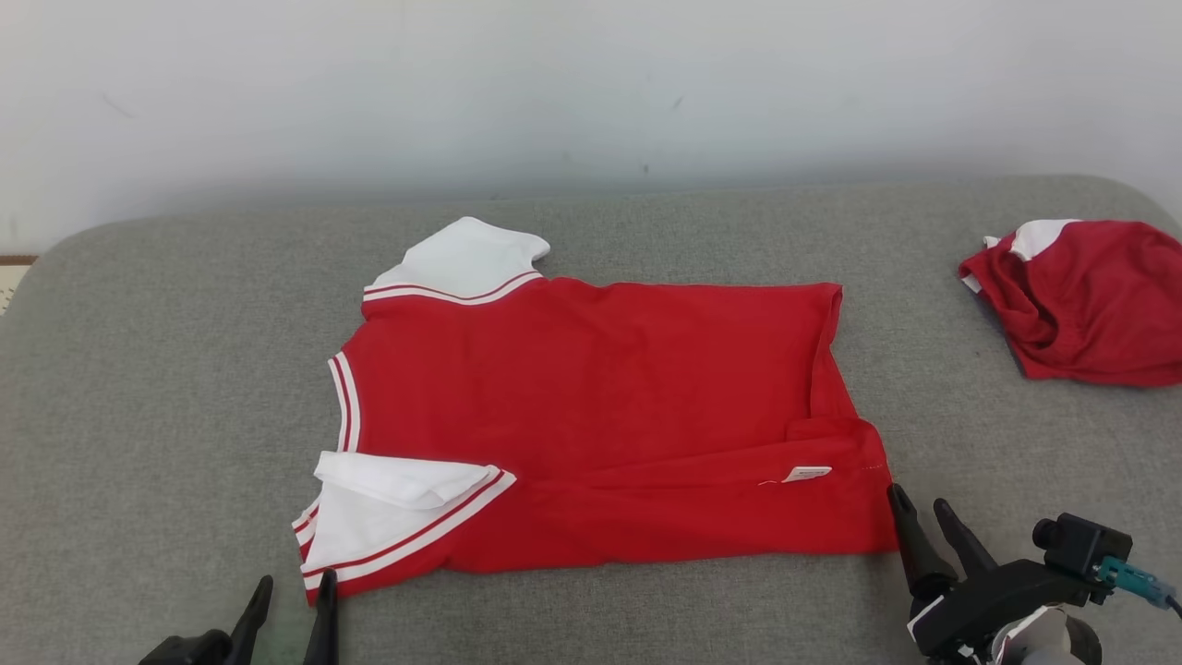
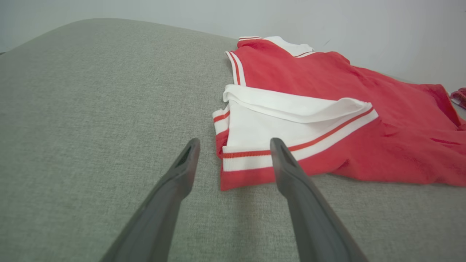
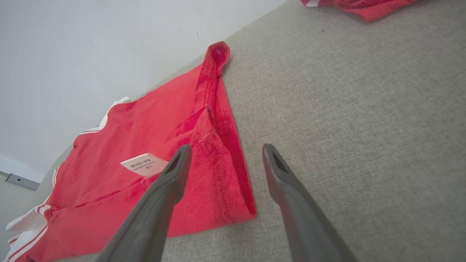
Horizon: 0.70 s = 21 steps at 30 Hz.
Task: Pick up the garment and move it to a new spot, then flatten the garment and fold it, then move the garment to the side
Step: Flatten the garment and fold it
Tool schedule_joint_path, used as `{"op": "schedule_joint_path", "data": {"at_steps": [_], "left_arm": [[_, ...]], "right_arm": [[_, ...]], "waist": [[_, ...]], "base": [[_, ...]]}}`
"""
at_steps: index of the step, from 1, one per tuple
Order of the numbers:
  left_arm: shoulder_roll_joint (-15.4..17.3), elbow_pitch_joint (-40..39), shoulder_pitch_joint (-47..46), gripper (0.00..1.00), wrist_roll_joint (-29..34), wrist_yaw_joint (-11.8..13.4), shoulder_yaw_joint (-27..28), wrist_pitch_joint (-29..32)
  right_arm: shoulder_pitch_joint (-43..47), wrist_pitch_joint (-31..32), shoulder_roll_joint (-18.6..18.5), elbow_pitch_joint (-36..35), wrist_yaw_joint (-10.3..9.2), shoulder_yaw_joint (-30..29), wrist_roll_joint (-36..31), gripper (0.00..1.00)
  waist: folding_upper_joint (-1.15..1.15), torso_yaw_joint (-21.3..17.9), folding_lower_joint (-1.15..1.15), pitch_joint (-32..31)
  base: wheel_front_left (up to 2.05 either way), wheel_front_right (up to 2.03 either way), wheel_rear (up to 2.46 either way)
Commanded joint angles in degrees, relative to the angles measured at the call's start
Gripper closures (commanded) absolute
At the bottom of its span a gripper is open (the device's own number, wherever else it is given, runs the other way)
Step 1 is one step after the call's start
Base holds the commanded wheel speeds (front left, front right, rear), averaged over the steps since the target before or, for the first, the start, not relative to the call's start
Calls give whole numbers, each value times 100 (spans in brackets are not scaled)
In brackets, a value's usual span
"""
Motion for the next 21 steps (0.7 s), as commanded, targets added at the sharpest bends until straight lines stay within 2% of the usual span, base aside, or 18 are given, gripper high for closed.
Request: {"op": "schedule_joint_path", "data": {"at_steps": [1,13,14,16,17,18,19,20,21], "left_arm": [[-49,120,-41,0,5,-39,71,-26],[-244,713,-337,0,147,-180,215,-26],[-260,785,-369,0,126,-194,235,-26],[-284,955,-440,0,116,-194,255,-25],[-302,1024,-478,1,100,-214,253,-24],[-316,1072,-510,50,94,-231,253,-19],[-328,1126,-527,92,89,-243,241,-19],[-340,1167,-548,100,80,-248,230,-19],[-347,1178,-566,100,89,-265,224,-19]], "right_arm": [[90,33,62,36,2,-38,-77,0],[-45,300,419,314,2,-131,-302,1],[-62,311,469,353,2,-145,-286,33],[-107,333,549,419,2,-149,-310,85],[-127,336,580,449,2,-146,-326,100],[-149,326,602,466,2,-146,-332,100],[-167,314,612,483,2,-153,-344,100],[-186,294,609,486,2,-158,-354,100],[-205,264,604,486,2,-170,-361,100]], "waist": [[0,-49,0,70],[0,-76,0,306],[0,-78,0,320],[0,-84,0,337],[0,-85,0,339],[0,-84,0,339],[0,-83,0,337],[0,-81,0,331],[0,-79,0,323]], "base": [[0,0,0],[0,0,0],[0,0,0],[0,0,0],[0,0,0],[0,0,0],[0,0,0],[0,0,0],[0,0,0]]}}
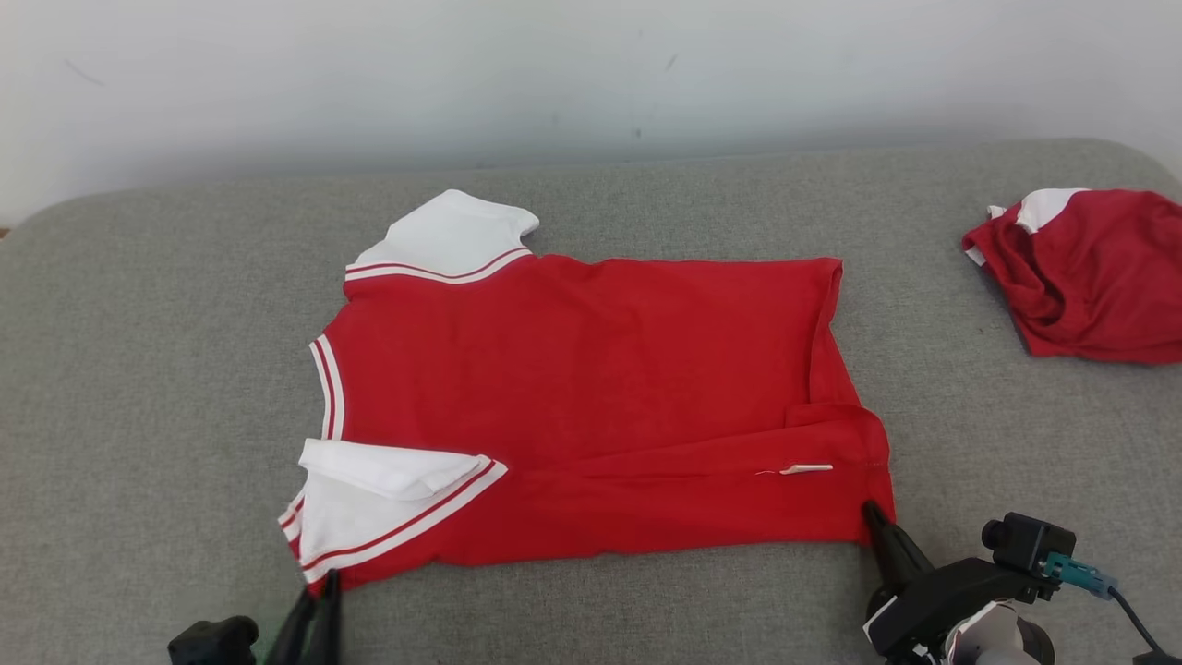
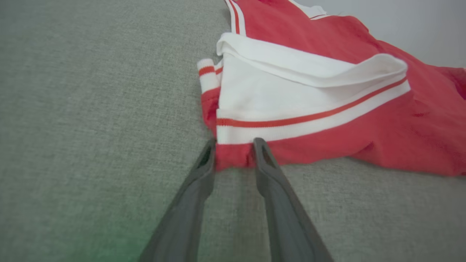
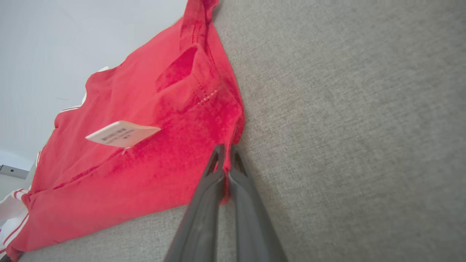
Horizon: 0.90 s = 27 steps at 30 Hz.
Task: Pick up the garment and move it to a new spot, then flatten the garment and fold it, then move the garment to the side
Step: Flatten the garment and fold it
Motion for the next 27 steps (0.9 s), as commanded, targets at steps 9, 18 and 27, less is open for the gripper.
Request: {"op": "schedule_joint_path", "data": {"at_steps": [9,18,27], "left_arm": [[-45,-479,403,100,50,-65,139,-11],[-59,-1159,1288,100,-243,10,101,-13],[-59,-1366,1768,100,-676,296,-321,-16]], "right_arm": [[329,-184,-182,-288,2,-181,53,100],[1131,-49,-481,-966,1,-456,74,100],[1755,516,-495,-1292,1,-842,-85,100]], "waist": [[0,41,0,-326],[0,93,0,-603],[0,114,0,-614]], "base": [[0,0,0],[0,0,0],[0,0,0]]}}
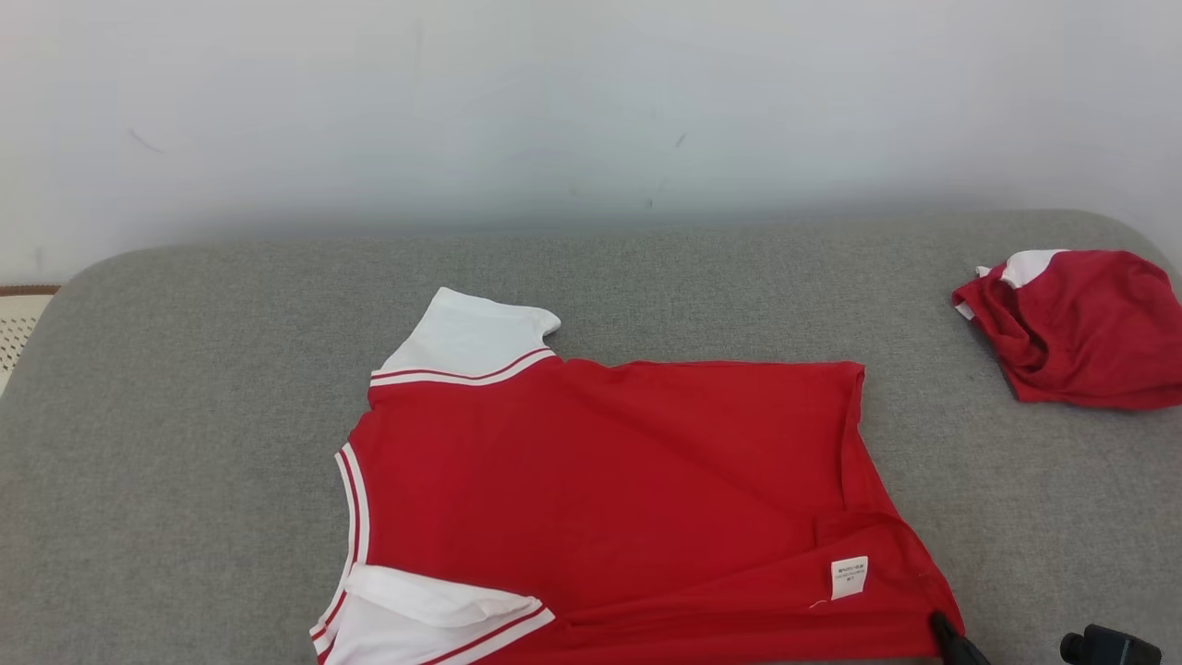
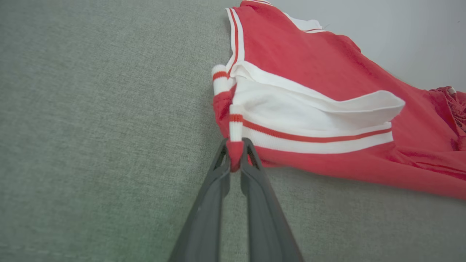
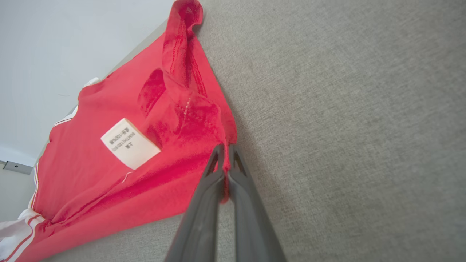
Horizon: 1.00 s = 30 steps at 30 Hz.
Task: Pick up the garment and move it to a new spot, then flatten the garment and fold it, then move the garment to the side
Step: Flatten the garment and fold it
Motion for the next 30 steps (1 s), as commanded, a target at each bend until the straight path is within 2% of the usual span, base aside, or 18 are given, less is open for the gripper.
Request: {"op": "schedule_joint_path", "data": {"at_steps": [1,7,8,9,18,26,30], "left_arm": [[22,-26,125,100,-74,61,-8,-23],[20,-35,192,100,-110,131,-71,-23],[20,-111,148,7,-40,174,-51,-23],[17,-154,138,0,-13,196,-52,-23],[15,-940,198,0,395,296,148,-23],[14,-1869,283,0,1228,623,260,-23],[12,-2067,307,0,1328,810,339,-23]], "right_arm": [[116,27,25,-54,-1,-88,-68,100],[267,119,146,-133,-1,-257,-328,100],[265,17,191,-174,-1,-347,-514,0],[269,-25,218,-190,-1,-388,-605,0],[259,-489,358,-646,-1,-707,-1373,0],[314,-774,631,-1102,-1,-1015,-2108,0],[387,-813,802,-1240,-1,-1230,-2647,0]], "waist": [[0,6,0,9],[0,23,0,-8],[0,31,0,-26],[0,34,0,-34],[0,86,0,-81],[0,203,0,-107],[0,252,0,-116]], "base": [[0,0,0],[0,0,0],[0,0,0],[0,0,0],[0,0,0],[0,0,0],[0,0,0]]}}
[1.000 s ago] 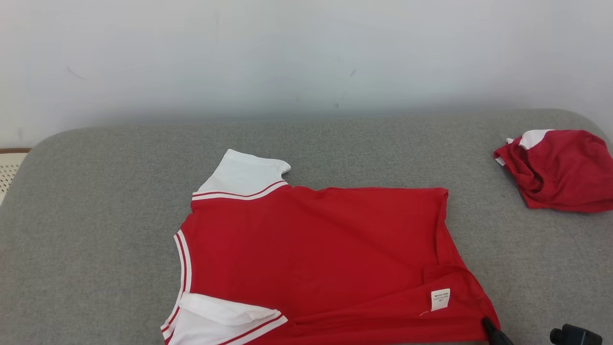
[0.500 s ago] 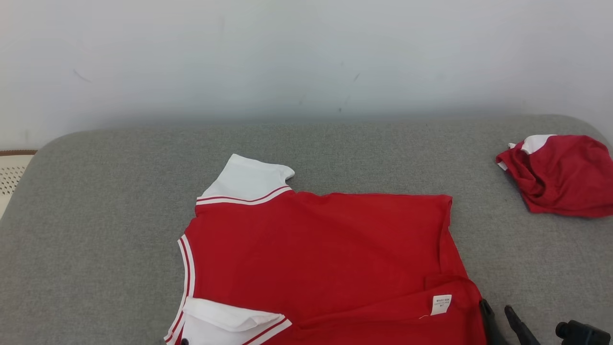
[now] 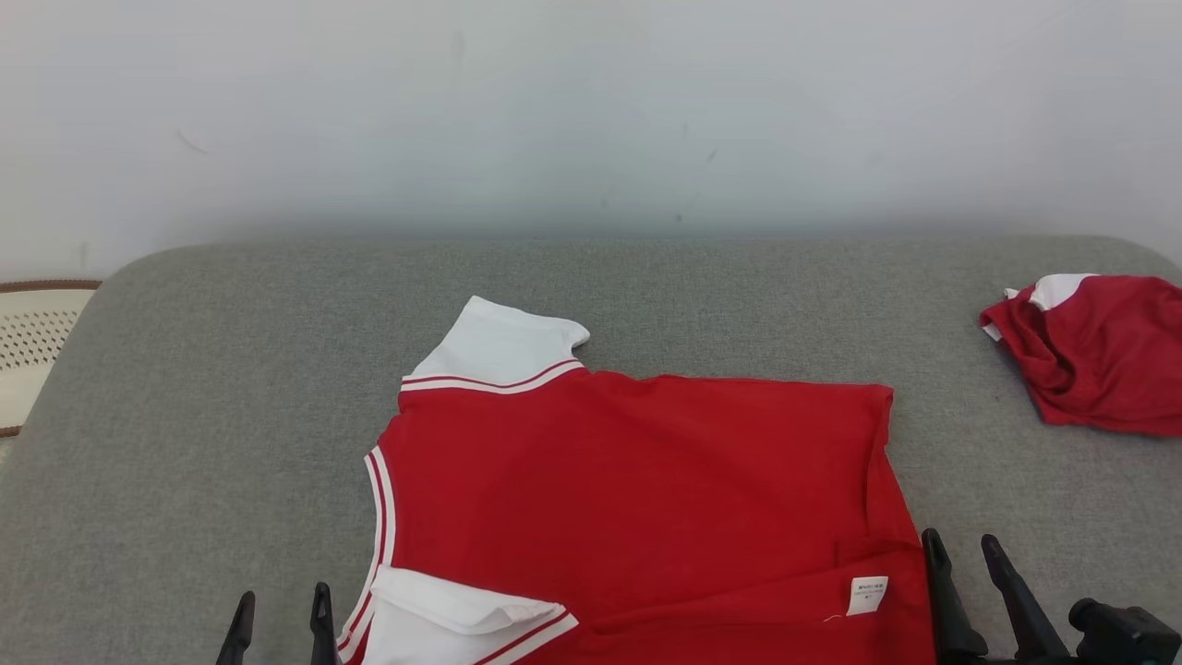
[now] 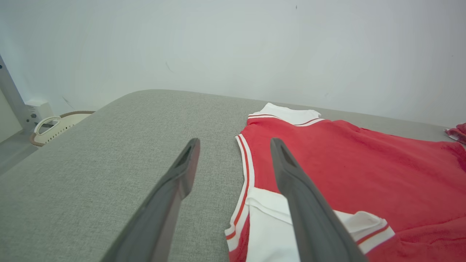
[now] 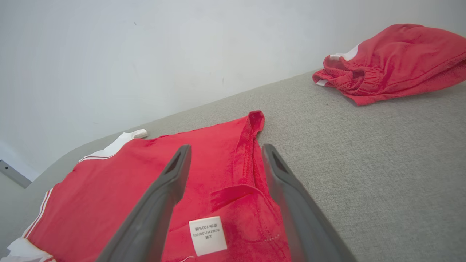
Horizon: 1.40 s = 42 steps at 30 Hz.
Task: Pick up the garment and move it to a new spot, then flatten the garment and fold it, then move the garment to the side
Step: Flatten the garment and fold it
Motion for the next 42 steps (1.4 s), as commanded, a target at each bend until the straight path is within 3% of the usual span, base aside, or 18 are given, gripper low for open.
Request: {"op": "schedule_joint_path", "data": {"at_steps": [1,6,13,14,17,31,42], "left_arm": [[7,-49,85,0,0,71,43,-23],[7,46,-87,0,-34,-55,104,-23],[205,523,-734,0,-95,-552,166,-23],[303,758,-1051,0,-158,-717,135,-23],[444,1168,-1573,0,-315,-908,70,73],[1416,2391,-3746,0,-600,-1105,-418,885],[2200,3533,-5193,0,-1669,-1114,-1420,1452]], "right_arm": [[107,-35,83,-41,-1,-102,-272,0],[169,-37,265,-65,-1,-189,-617,0],[-46,-37,323,-71,-1,-91,-703,0],[-125,-37,332,-53,-1,-42,-698,0],[-281,-37,350,-24,-1,66,-673,0],[-1432,-40,530,143,-1,469,-625,0],[-2541,-40,655,557,-1,852,-587,0]], "waist": [[0,29,0,-9],[0,18,0,-8],[0,-222,0,40],[0,-340,0,87],[0,-558,0,195],[0,-1613,0,1296],[0,-1928,0,2044]], "base": [[0,0,0],[0,0,0],[0,0,0],[0,0,0],[0,0,0],[0,0,0],[0,0,0]]}}
